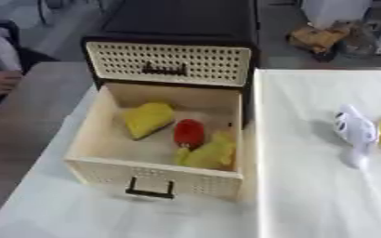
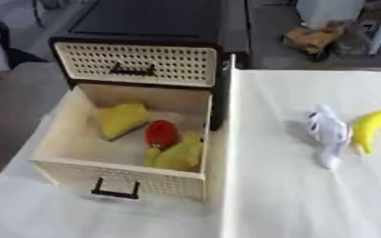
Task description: Pick up objects from table and place into drawer.
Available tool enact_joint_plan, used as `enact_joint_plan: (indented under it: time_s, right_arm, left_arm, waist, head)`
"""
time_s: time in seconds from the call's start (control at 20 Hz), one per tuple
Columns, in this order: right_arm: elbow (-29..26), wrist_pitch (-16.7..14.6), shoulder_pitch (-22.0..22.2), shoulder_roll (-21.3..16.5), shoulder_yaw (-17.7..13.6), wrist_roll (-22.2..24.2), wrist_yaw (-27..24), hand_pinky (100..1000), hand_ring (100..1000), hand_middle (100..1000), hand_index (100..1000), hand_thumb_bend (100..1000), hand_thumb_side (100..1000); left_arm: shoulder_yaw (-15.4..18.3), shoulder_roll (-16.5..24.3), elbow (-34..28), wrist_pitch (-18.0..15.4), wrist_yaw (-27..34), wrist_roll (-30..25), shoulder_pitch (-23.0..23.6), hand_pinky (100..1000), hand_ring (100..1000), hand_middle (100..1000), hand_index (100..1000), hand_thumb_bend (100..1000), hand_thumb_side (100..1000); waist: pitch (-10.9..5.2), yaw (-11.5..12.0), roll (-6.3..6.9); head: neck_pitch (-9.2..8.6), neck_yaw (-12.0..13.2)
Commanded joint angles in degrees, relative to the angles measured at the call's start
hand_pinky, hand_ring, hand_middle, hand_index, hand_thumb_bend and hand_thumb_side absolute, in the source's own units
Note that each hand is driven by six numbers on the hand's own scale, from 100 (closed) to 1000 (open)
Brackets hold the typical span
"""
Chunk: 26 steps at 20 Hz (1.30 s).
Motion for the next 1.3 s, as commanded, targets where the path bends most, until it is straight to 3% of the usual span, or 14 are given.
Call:
enact_joint_plan:
  time_s: [0.05, 0.25, 0.45, 0.7, 0.75, 0.9, 1.3]
  right_arm:
    - [-0.9, -1.5, 0.1, -2.5, -1.0, -1.0, 1.0, 715, 826, 617, 707, 196, 1000]
    - [-0.9, -2.0, 0.7, -2.6, -1.3, -1.7, 1.5, 714, 823, 615, 707, 186, 1000]
    - [-0.9, -2.4, 1.4, -2.7, -1.5, -2.0, 1.7, 716, 824, 613, 707, 199, 1000]
    - [-0.9, -2.4, 2.4, -2.6, -1.8, -1.7, 2.3, 717, 825, 612, 706, 207, 1000]
    - [-0.9, -2.2, 2.6, -2.4, -1.8, -1.7, 2.3, 718, 827, 611, 706, 211, 1000]
    - [-0.9, -1.5, 3.1, -1.8, -2.1, -1.5, 2.5, 719, 829, 610, 705, 217, 1000]
    - [-0.9, -0.2, 3.8, -1.1, -2.2, -0.7, 2.8, 722, 833, 609, 702, 240, 1000]
  left_arm:
    - [-5.2, 4.5, -0.8, 0.0, -13.1, 0.3, 1.5, 100, 145, 425, 882, 100, 744]
    - [-9.5, 7.7, -0.8, 0.6, -23.3, 2.1, 2.7, 100, 153, 452, 887, 100, 708]
    - [-13.4, 9.7, -0.8, 3.6, -29.2, 6.0, 1.1, 100, 148, 462, 850, 100, 729]
    - [-17.5, 10.0, -0.8, 8.9, -30.3, 10.0, 0.2, 100, 144, 466, 862, 100, 733]
    - [-18.5, 10.1, -0.8, 9.9, -30.2, 10.4, -0.3, 100, 166, 515, 915, 100, 704]
    - [-21.1, 10.3, -0.8, 12.7, -30.3, 10.7, -2.5, 100, 169, 521, 909, 100, 695]
    - [-22.1, 10.7, -0.8, 13.4, -34.2, 15.0, -7.0, 100, 195, 571, 923, 100, 631]
  waist:
    - [-1.04, -0.2, 0.26]
    - [-0.96, -0.7, 0.78]
    - [-0.79, -1.1, 1.21]
    - [-0.55, -1.3, 1.38]
    - [-0.43, -1.5, 1.46]
    - [-0.25, -1.8, 1.6]
    - [-0.16, -2.2, 1.76]
  head:
    - [-0.32, 0.5]
    - [-0.65, 1.2]
    - [-0.84, 1.8]
    - [-1.1, 1.9]
    - [-1.2, 1.9]
    - [-1.4, 2.0]
    - [-1.68, 2.7]
